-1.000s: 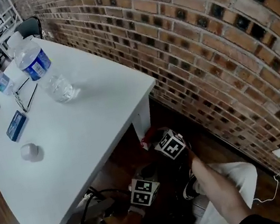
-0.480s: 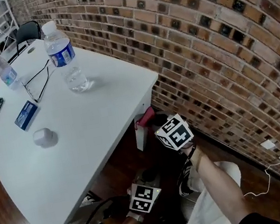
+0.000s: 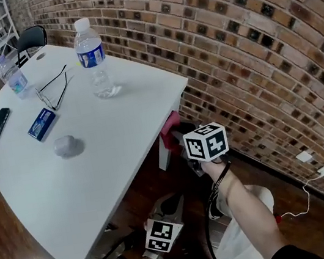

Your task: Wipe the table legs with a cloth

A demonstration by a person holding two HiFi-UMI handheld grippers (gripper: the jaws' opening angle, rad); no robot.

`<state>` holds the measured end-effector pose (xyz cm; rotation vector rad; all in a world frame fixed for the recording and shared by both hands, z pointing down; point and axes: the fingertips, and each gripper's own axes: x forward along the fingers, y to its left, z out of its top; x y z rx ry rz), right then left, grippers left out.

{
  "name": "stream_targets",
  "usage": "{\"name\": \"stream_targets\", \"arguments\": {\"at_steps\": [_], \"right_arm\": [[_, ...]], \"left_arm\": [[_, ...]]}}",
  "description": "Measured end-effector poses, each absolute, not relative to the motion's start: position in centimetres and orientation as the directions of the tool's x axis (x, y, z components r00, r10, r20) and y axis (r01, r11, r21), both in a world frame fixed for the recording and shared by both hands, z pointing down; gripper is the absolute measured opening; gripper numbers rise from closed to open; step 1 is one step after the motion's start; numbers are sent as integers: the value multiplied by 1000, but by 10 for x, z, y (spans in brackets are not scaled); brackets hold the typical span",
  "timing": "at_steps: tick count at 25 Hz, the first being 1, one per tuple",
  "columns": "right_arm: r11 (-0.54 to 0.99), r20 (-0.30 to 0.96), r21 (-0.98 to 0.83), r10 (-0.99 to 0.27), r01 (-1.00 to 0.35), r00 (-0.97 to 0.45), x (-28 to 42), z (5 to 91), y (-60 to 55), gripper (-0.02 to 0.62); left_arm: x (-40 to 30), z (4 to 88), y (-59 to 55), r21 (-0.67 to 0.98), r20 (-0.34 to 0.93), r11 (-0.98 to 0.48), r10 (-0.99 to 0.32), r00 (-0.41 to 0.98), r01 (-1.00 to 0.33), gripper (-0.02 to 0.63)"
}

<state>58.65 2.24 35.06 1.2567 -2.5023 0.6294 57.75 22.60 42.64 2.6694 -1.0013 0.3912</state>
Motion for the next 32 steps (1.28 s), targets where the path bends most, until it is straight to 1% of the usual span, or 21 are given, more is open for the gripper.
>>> {"name": "stream_targets", "arguments": {"at_steps": [4, 7, 11, 14, 19, 25, 32], "right_arm": [[530, 392, -243, -712, -812, -582, 582, 343, 48, 52], [554, 360, -153, -740, -819, -568, 584, 341, 78, 51], [563, 347, -15, -772, -827, -532, 587, 350, 135, 51], [521, 333, 25, -809, -853, -484, 589, 358, 184, 49], [380, 340, -15, -868, -925, -362, 585, 374, 284, 49], [206, 330, -60, -919, -977, -214, 533, 383, 402, 48], [85, 334, -99, -936, -991, -114, 435, 418, 498, 41]], "left_arm": [[569, 414, 233, 162, 309, -745, -584, 751, -647, 0], [569, 405, 239, 161, 287, -775, -555, 780, -611, 0], [567, 394, 258, 158, 271, -819, -501, 822, -552, 0], [558, 388, 284, 158, 272, -857, -440, 856, -490, 0], [529, 378, 345, 71, 274, -928, -334, 902, -366, 0], [471, 352, 425, -1, 235, -976, -212, 948, -218, 0], [372, 375, 492, -16, 236, -993, -116, 965, -115, 0]]}}
